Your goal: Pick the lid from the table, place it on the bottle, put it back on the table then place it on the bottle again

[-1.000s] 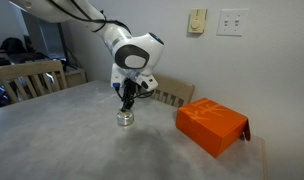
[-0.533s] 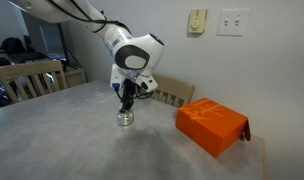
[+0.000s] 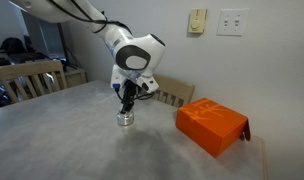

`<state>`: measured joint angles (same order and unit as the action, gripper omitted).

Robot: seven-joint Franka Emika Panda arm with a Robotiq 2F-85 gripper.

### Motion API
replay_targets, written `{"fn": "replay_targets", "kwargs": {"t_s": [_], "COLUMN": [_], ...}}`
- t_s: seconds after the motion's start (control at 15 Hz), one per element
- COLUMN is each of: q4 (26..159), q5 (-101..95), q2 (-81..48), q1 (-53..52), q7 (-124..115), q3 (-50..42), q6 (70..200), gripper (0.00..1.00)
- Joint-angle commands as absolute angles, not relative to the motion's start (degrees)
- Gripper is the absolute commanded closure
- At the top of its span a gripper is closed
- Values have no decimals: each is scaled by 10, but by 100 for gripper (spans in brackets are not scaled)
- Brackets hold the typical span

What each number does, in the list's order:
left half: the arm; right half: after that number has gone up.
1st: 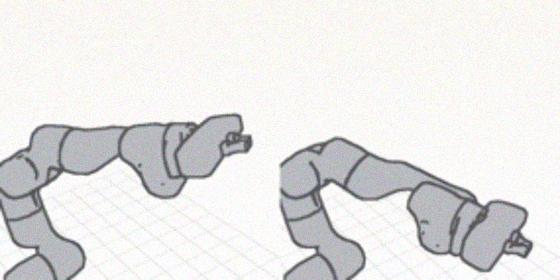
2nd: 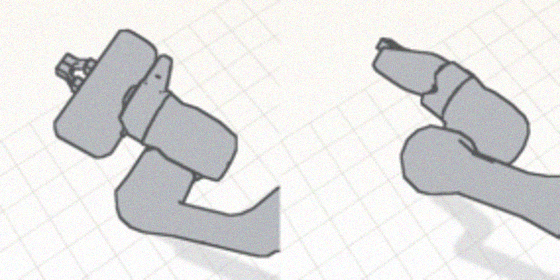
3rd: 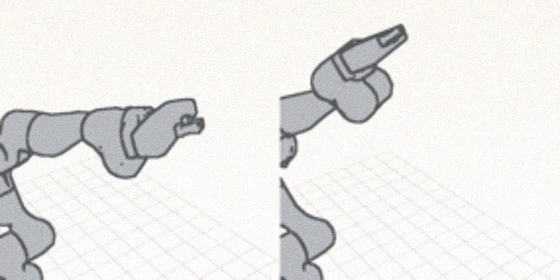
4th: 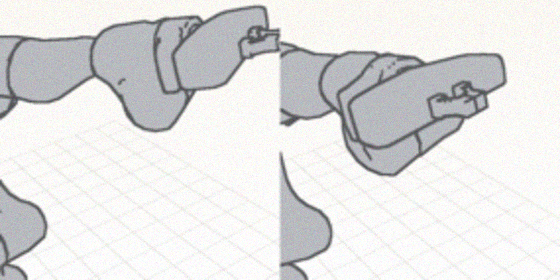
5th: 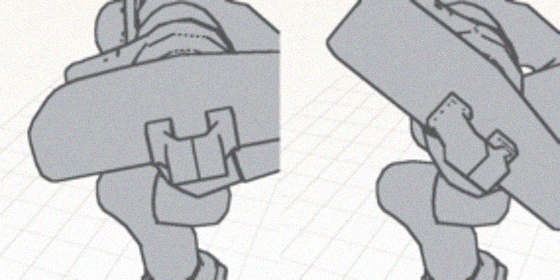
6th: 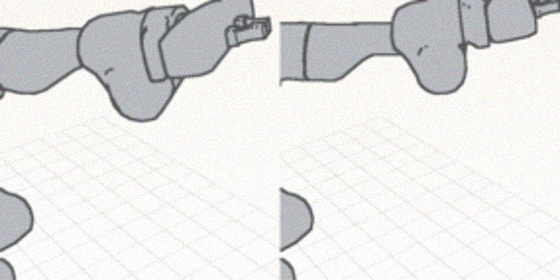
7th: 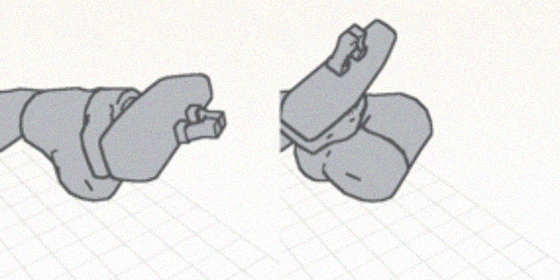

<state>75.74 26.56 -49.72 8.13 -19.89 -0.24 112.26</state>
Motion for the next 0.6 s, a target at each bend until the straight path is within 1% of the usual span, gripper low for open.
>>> {"fn": "replay_targets", "kwargs": {"t_s": [0.0, 0.53], "q4": [772, 752], "q5": [264, 261], "q2": [-484, -497], "q1": [84, 77], "q7": [-203, -204], "q3": [-2, 1], "q6": [1109, 1098], "gripper": [56, 56]}}
